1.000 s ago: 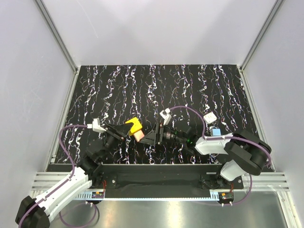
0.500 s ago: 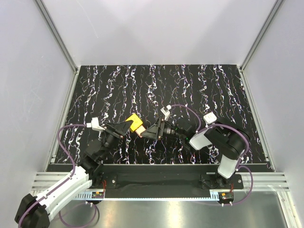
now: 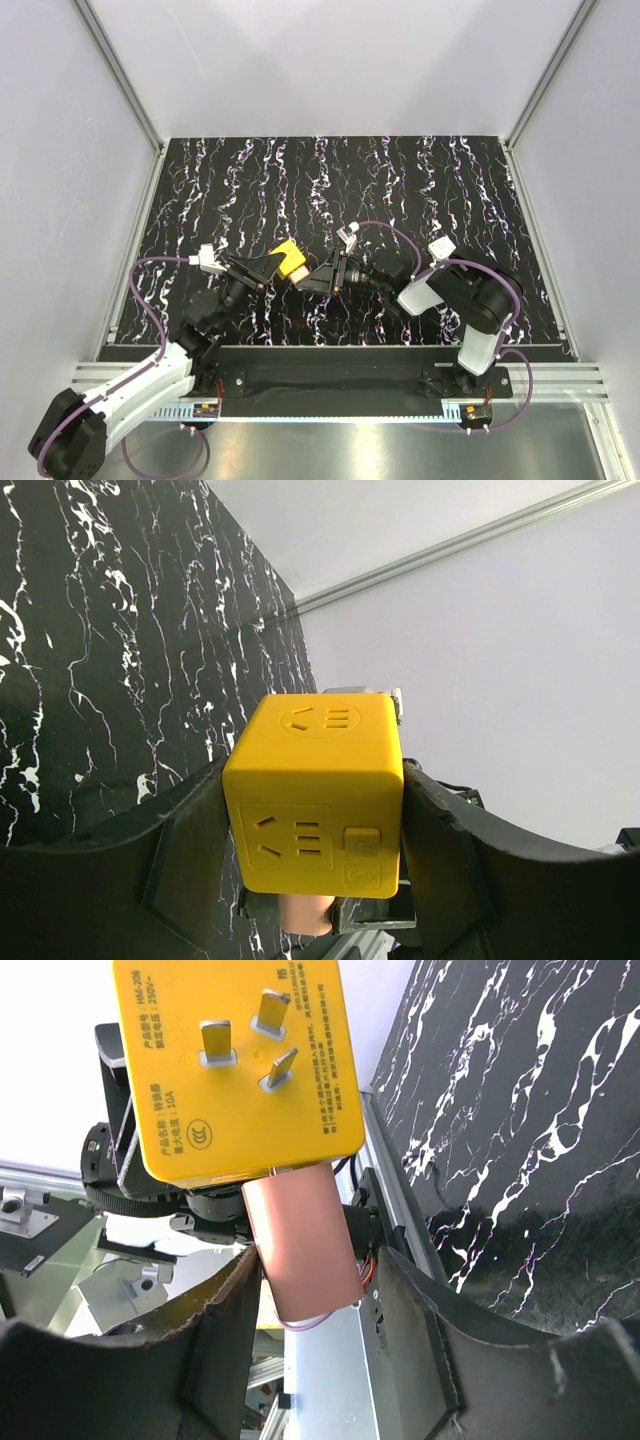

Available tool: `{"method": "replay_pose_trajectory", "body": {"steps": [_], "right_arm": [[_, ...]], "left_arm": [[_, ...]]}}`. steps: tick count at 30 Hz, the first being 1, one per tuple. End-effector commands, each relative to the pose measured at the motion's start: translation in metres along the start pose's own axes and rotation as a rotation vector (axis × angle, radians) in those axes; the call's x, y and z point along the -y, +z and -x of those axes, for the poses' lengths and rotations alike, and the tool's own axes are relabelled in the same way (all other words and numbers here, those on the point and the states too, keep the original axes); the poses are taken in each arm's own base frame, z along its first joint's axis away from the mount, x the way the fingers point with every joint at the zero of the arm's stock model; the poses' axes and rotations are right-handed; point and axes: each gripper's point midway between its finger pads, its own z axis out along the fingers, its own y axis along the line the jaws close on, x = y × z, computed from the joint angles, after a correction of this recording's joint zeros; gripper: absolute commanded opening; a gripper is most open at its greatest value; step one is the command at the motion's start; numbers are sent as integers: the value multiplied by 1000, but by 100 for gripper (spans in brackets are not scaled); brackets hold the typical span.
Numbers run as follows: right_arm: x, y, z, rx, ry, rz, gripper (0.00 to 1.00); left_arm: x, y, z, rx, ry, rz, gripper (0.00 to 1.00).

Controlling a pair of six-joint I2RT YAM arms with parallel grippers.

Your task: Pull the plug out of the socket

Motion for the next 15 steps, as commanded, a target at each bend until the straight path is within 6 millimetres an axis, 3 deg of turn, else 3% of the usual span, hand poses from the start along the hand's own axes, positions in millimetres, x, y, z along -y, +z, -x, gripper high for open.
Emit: {"method": "replay_pose_trajectory", "body": {"steps": [1,9,15], "right_arm": [[-36,1,13,40,-110,154,56],[-36,-2,23,65,-100,155,56],[-38,0,23,55,-93,179,48]], "left_arm": [[-1,-11,-4,4,-23,-76,0],[-5,-12,-5,5,-21,-69,0],[-10,-13,-7,-2,-25,-58,0]]}}
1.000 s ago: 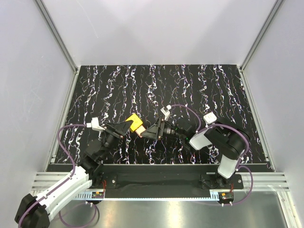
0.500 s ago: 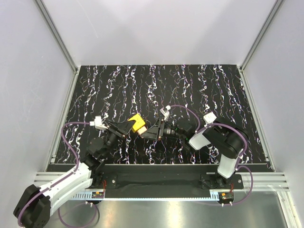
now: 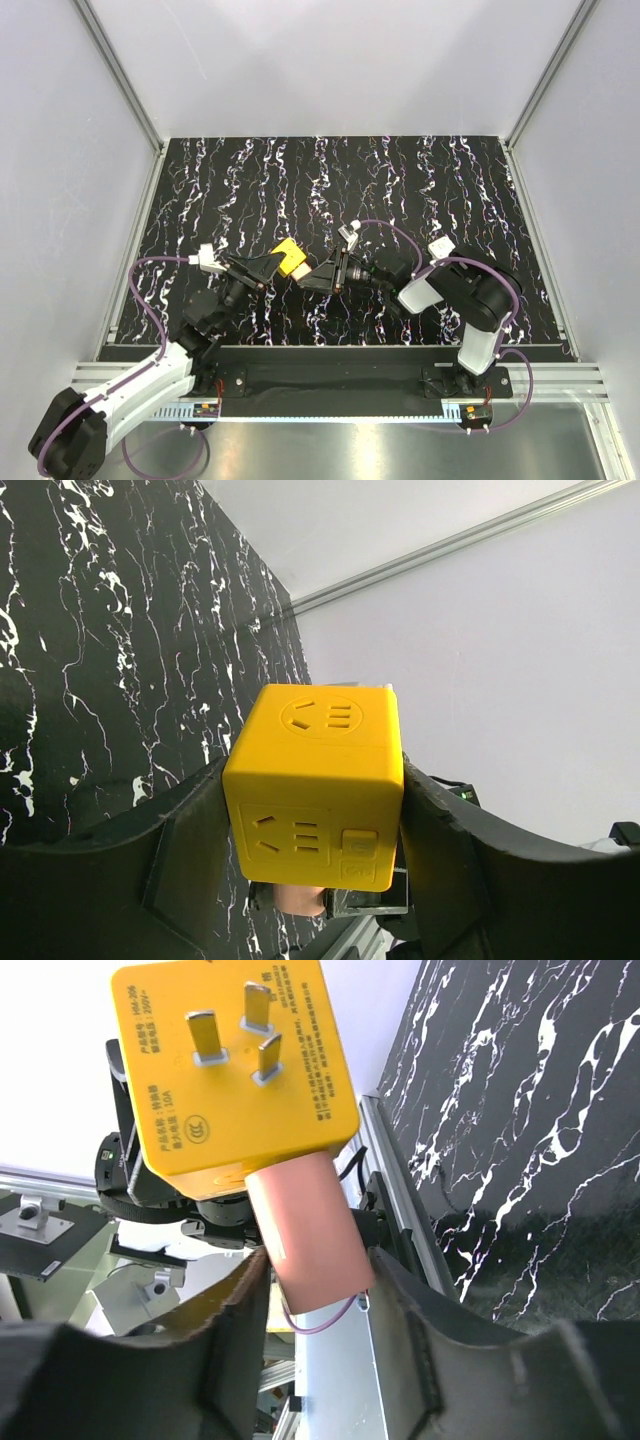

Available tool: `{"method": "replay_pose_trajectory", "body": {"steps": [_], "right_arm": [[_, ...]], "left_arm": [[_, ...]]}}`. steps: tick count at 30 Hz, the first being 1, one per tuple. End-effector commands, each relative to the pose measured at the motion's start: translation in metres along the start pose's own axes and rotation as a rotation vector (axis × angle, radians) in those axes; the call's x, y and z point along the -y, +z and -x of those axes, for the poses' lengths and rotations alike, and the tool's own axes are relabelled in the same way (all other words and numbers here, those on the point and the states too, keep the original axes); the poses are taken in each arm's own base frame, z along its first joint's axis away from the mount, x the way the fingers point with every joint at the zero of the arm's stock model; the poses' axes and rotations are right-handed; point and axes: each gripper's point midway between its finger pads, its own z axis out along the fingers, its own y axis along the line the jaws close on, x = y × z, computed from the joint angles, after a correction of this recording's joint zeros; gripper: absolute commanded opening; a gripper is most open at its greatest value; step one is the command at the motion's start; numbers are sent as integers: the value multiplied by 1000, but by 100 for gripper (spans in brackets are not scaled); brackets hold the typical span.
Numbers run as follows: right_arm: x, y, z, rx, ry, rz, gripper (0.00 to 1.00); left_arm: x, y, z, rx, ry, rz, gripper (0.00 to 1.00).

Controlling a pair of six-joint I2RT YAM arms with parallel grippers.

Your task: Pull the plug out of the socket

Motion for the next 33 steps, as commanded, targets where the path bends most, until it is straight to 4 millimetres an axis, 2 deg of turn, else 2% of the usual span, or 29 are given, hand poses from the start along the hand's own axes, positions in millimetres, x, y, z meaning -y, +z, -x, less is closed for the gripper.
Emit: {"method": "replay_pose_trajectory", "body": {"steps": [1,7,22,23,24,26,27,29,30,33], "right_arm": [[-40,3,16,44,-122,184,48],[-46,3,15,33,-135,201,52],[-44,4,18,52,-131,195,46],[-43,4,18,49,-130,193,44],[-42,5,18,48,-129,193,35],[-41,5,18,46,-124,191,28],[-39,5,17,46,-122,186,16],[-36,4,16,48,-118,178,4],[-33,3,17,50,-114,171,0],[-26,1,12,54,-110,151,0]], "left_arm": [[-13,-14,-7,0,-22,-44,0],[-15,-13,-9,-5,-23,-37,0],[-24,-14,-13,-18,-29,-16,0],[-25,-14,-14,-20,-32,-12,0],[-26,-14,-14,-19,-31,-10,0],[-27,-14,-14,-19,-32,-5,0],[-30,-15,-14,-17,-33,2,0],[-33,-16,-13,-5,-43,14,0],[-34,-15,-12,-1,-46,19,0],[-44,-14,-8,30,-71,64,0]]}}
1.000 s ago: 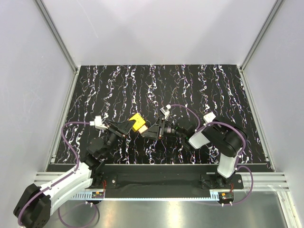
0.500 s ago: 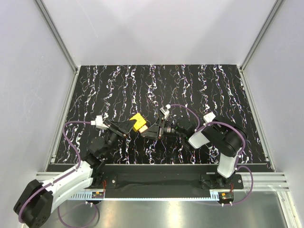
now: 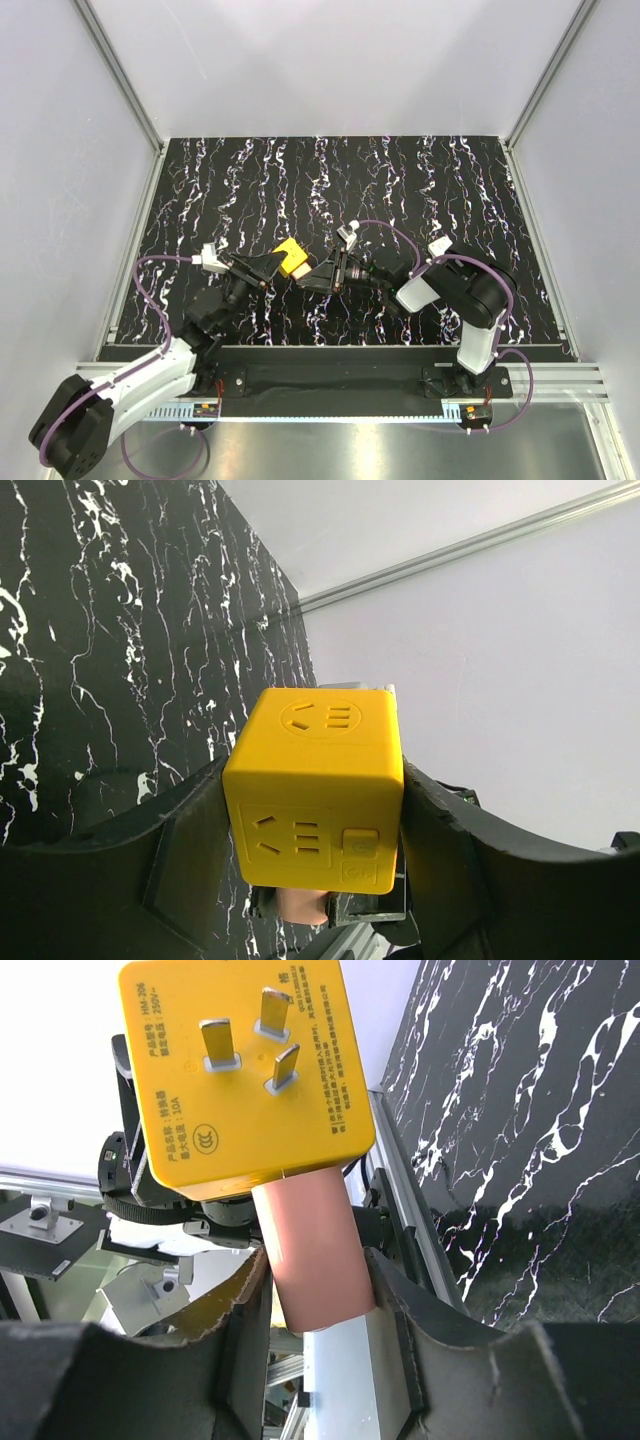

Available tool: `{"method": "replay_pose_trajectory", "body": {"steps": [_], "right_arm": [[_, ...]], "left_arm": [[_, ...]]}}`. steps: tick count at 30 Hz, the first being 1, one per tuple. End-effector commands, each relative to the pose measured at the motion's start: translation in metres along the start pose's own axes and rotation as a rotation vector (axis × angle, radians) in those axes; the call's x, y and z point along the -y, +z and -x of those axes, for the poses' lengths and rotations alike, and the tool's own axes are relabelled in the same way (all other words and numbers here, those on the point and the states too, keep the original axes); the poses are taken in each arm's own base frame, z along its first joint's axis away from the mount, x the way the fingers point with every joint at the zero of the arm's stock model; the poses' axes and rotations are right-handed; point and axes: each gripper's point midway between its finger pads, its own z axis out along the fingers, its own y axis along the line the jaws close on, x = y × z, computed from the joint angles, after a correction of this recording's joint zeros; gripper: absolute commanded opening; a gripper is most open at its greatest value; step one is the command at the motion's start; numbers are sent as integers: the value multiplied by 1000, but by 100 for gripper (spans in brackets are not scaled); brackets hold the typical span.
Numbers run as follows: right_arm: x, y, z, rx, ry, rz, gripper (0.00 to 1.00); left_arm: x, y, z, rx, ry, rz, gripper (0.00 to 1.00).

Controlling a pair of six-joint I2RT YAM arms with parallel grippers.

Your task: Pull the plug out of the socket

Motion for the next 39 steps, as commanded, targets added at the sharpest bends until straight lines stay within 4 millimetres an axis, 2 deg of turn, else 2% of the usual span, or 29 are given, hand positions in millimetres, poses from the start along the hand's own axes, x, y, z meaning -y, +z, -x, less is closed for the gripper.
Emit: {"method": "replay_pose_trajectory", "body": {"steps": [1,4,7,14,27,31,33,36,39], "right_arm": [[-29,-3,9,67,-144,142,0],[-20,-8,7,87,-136,108,0],[-7,-12,4,98,-120,71,0],[20,-26,-6,111,-81,-15,0],[45,-45,-32,101,13,-113,0],[52,-52,-44,121,37,-159,0],[46,-53,-45,139,26,-154,0],[47,-58,-49,134,33,-161,0],[58,-64,-57,116,53,-199,0]], "left_arm": [[-42,-20,-4,39,-61,56,0],[-55,-20,4,98,-123,107,0],[-59,-17,9,121,-131,130,0],[-74,-19,7,112,-182,169,0],[-86,-19,14,145,-171,208,0],[-82,-21,22,184,-166,173,0],[-89,-21,21,185,-161,199,0],[-86,-21,23,191,-163,181,0],[-93,-24,21,184,-165,202,0]]}}
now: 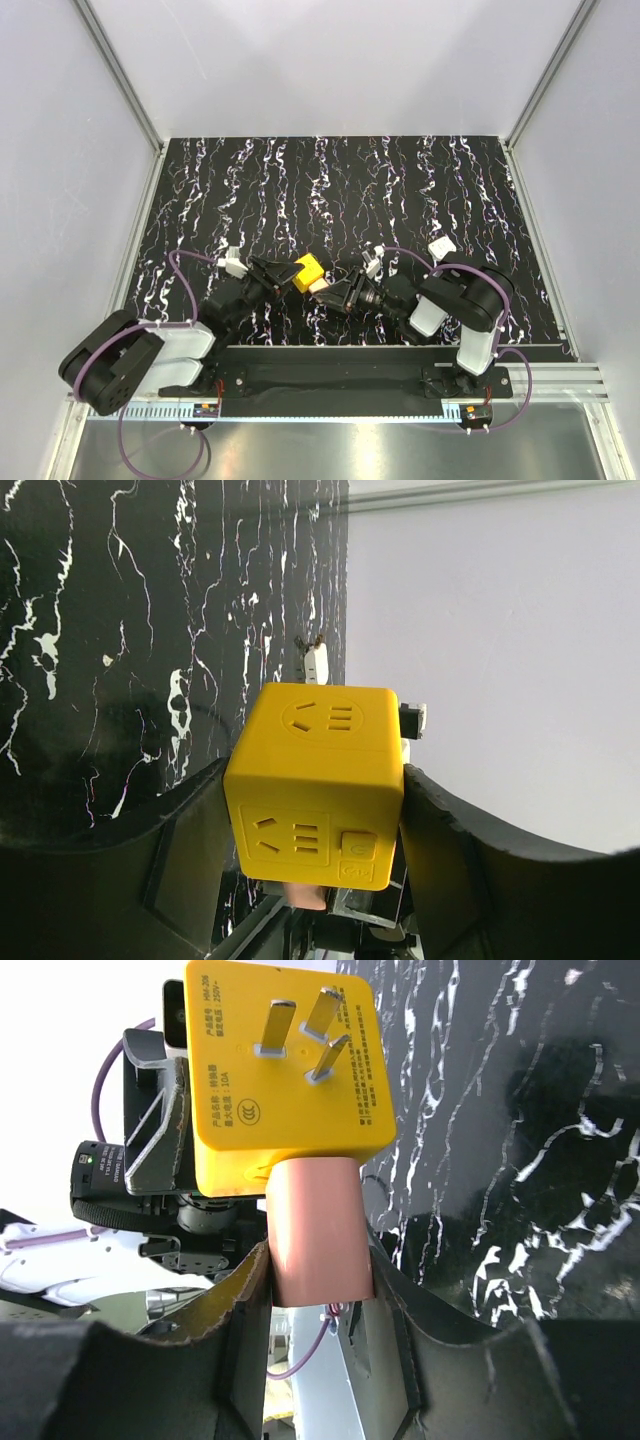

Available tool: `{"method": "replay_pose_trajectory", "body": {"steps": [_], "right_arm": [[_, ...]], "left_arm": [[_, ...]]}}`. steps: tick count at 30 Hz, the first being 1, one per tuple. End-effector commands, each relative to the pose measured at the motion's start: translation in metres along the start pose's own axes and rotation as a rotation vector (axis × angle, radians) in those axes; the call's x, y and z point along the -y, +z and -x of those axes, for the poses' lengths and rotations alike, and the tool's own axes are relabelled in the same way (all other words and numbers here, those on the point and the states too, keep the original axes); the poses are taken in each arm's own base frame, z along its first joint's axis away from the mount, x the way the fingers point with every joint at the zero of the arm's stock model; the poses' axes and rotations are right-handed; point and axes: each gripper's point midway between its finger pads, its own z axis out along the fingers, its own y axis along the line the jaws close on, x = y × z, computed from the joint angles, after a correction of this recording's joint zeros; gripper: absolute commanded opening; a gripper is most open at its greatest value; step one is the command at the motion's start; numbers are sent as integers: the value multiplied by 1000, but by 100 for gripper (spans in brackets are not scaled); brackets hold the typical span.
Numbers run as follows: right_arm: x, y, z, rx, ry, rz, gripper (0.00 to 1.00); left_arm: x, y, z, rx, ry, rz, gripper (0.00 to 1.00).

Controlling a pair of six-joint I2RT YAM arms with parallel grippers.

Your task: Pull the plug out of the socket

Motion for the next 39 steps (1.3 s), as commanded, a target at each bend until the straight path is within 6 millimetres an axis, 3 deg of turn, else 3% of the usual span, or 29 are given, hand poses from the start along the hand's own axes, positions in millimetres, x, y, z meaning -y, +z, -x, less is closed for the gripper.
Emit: {"method": "replay_pose_trajectory", "body": {"steps": [1,13,18,23,29,30,35,39], "right_arm": [[22,-27,-31,-94,-32,-44,0],[27,-51,-46,-116,-45,-75,0],[21,-49,-43,-105,-63,-53,0],[9,-41,-33,-97,-55,-11,0],[20,-52,-10,-69,-27,-41,0],[25,-54,-3,-50,-20,-58,0],[29,-62,10,-37,-16,-69,0],[32,-67,23,-19,2,-103,0]], "left_arm": [[-36,-41,70,383,-17,11,0],[-37,-35,72,378,-11,16,0],[-40,-33,68,350,0,26,0],[-49,-36,54,283,31,51,0],[-57,-32,32,155,56,84,0],[-66,-31,29,134,75,123,0],[-58,-31,21,81,129,96,0],[-86,-32,7,-3,124,242,0]]}}
